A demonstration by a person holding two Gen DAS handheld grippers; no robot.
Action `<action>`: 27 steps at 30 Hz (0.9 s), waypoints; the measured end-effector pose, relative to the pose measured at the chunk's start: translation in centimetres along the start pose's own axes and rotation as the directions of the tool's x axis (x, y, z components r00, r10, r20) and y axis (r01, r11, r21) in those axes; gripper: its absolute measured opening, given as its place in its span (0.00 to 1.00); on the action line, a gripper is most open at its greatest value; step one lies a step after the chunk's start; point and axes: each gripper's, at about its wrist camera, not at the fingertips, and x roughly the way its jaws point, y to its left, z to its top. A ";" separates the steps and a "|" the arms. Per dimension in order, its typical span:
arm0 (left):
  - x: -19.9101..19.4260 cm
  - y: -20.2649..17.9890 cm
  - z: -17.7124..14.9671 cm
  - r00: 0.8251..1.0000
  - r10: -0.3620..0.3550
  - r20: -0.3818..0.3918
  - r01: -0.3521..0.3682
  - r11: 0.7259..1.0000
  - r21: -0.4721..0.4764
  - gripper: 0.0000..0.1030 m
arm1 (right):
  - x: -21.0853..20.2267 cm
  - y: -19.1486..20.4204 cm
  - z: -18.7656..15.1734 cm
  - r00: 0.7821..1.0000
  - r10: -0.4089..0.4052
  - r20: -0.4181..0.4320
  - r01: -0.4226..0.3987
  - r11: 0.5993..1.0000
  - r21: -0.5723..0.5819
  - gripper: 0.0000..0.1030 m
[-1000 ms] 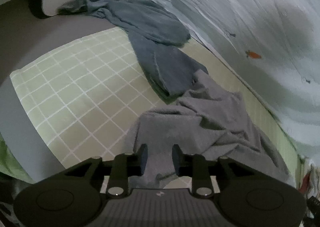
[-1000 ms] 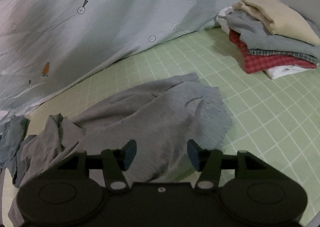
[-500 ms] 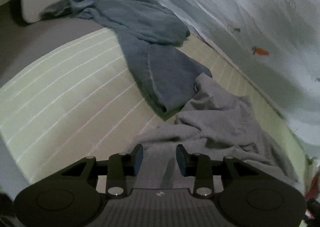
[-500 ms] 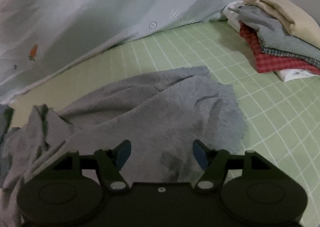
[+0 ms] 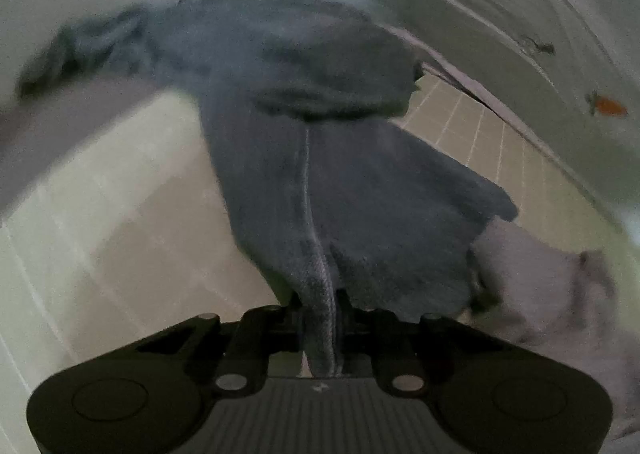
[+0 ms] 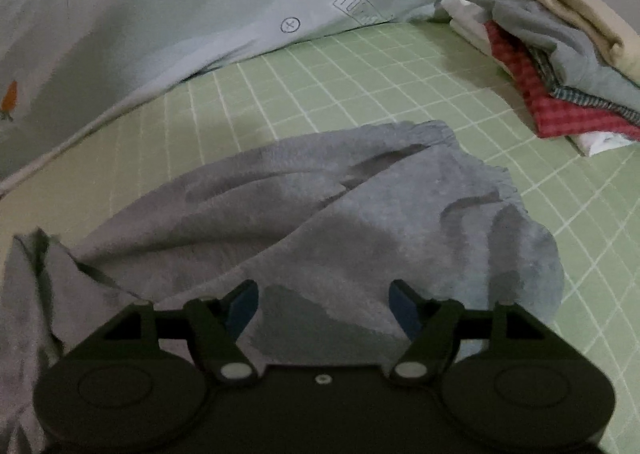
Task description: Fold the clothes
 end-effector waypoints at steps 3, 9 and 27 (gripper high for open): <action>0.7 0.5 1.1 0.992 0.112 0.062 -0.117 0.989 0.090 0.13 | 0.2 0.9 -0.9 0.998 -0.055 -0.017 0.055 0.998 -0.012 0.71; 5.1 9.4 8.1 0.898 0.398 0.188 -0.422 0.901 0.105 0.13 | -0.1 2.5 -1.6 0.993 -0.111 -0.032 0.109 0.992 -0.056 0.71; -3.5 10.3 3.2 0.999 0.032 0.036 -0.025 0.981 -0.191 0.57 | -0.6 -0.2 1.9 0.993 -0.098 0.062 0.088 0.985 0.149 0.73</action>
